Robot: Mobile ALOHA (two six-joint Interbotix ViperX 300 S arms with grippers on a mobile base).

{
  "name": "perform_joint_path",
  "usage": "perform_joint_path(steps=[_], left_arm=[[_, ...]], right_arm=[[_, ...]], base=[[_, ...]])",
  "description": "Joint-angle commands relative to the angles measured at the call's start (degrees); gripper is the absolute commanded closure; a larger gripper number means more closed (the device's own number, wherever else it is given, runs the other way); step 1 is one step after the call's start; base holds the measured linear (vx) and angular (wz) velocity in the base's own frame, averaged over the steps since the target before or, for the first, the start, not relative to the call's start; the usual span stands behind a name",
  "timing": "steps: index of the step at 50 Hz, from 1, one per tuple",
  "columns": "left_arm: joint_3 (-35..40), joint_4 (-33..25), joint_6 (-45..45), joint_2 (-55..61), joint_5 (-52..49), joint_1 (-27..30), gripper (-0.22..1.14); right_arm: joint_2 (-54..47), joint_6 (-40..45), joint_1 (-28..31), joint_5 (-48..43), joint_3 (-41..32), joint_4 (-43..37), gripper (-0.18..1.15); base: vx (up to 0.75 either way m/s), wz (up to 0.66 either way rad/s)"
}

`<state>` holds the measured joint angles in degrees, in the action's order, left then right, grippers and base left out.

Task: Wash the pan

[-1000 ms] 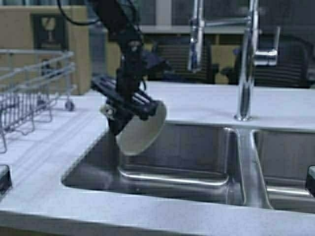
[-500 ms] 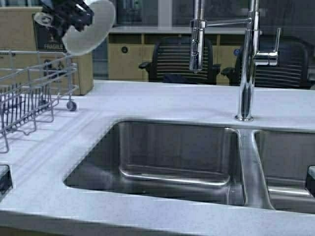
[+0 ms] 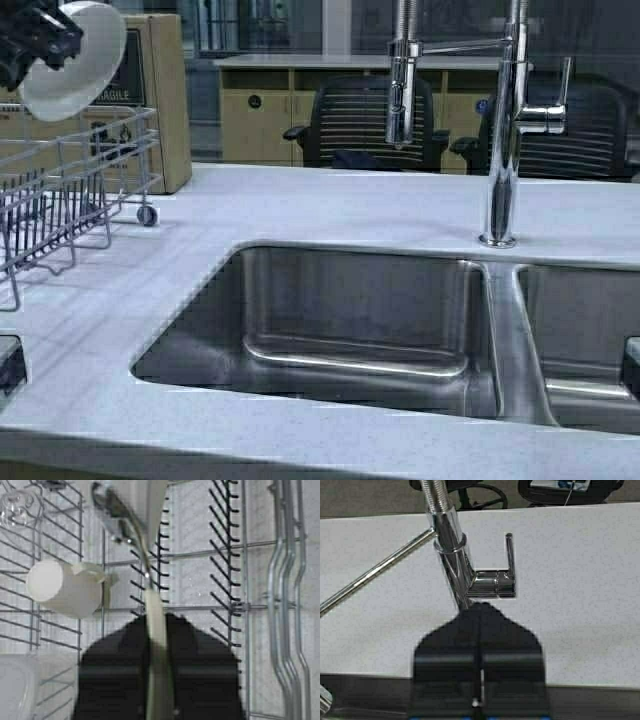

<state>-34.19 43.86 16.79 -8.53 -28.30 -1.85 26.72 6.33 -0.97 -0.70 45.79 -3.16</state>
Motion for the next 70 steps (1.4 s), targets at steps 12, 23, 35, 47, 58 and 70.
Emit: perform_joint_path(steps=[12, 23, 35, 47, 58, 70], left_arm=[[-2.3, -1.7, -1.3, 3.1, 9.1, 9.8, 0.88], [-2.5, -1.2, -11.3, 9.1, 9.4, 10.7, 0.88], [-2.1, -2.8, -12.0, 12.9, 9.5, 14.1, 0.88], [-2.1, -3.6, -11.9, 14.6, 9.7, 14.2, 0.88], [-2.0, -4.9, -11.5, 14.6, 9.7, 14.2, 0.88], [-2.0, -6.9, -10.9, 14.2, 10.1, 14.2, 0.61]], right_arm=[[0.7, -0.1, 0.0, -0.6, -1.0, -0.1, 0.92], [0.7, -0.1, 0.0, -0.6, -1.0, 0.0, 0.92], [0.7, -0.1, 0.0, -0.5, -1.0, 0.0, 0.92], [0.7, -0.1, 0.0, -0.5, -1.0, 0.0, 0.92], [0.7, -0.1, 0.0, -0.5, -0.8, -0.1, 0.92], [0.7, -0.1, 0.0, -0.6, -0.8, -0.1, 0.92]], base=[[0.0, 0.0], [0.0, 0.0], [0.0, 0.0], [0.0, 0.0], [0.0, 0.0], [0.0, 0.0]])
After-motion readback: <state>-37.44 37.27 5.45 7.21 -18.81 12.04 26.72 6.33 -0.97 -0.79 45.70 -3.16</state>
